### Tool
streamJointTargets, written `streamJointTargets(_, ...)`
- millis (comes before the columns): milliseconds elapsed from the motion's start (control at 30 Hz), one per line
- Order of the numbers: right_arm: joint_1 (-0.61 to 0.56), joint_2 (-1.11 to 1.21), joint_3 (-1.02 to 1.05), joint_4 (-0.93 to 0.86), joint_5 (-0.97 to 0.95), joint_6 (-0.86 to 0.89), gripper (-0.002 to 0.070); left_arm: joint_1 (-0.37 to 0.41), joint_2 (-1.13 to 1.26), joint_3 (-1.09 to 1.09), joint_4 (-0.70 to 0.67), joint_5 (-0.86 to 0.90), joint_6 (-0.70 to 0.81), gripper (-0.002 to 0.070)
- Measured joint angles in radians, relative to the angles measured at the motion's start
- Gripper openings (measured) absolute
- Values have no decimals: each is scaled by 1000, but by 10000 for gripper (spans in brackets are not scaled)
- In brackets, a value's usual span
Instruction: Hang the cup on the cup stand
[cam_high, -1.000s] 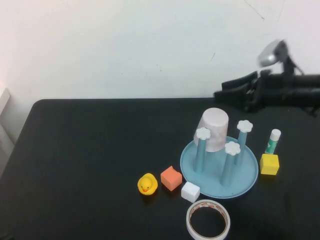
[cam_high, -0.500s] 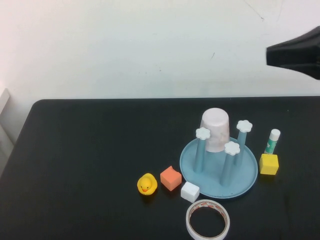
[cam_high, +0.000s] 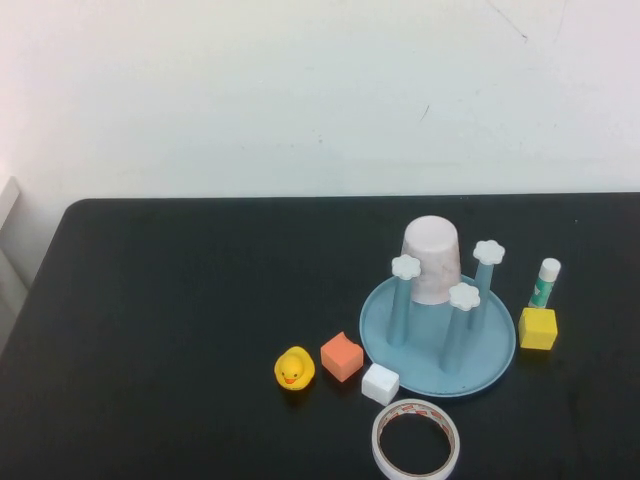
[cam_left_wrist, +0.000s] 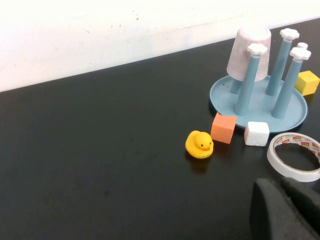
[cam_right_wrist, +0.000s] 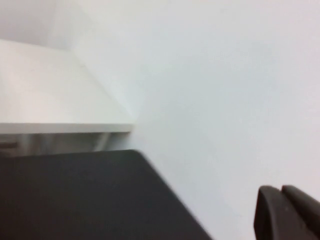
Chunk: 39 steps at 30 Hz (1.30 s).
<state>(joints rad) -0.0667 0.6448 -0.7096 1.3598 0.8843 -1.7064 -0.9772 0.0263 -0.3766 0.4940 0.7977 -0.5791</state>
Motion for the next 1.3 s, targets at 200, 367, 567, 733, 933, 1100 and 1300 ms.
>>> streamJointTargets(200, 0, -262, 111, -112, -106, 167, 2, 0, 0, 0, 0, 0, 0, 0)
streamJointTargets(367, 0, -368, 128, -235, -110, 278, 2, 0, 0, 0, 0, 0, -2, -1)
streamJointTargets(567, 0, -385, 128, -311, -17, 303, 2, 0, 0, 0, 0, 0, -2, 0)
streamJointTargets(733, 0, -385, 128, -398, -201, 277, 2, 0, 0, 0, 0, 0, -2, -1)
streamJointTargets(933, 0, -385, 206, -390, -483, 270, 1, 0, 0, 0, 0, 0, -4, -1)
streamJointTargets(1100, 0, -395, 324, -358, -594, 302, 1, 0, 0, 0, 0, 0, -4, -1)
streamJointTargets(1300, 0, -512, 476, -966, -641, 976, 1, 0, 0, 0, 0, 0, -5, -1)
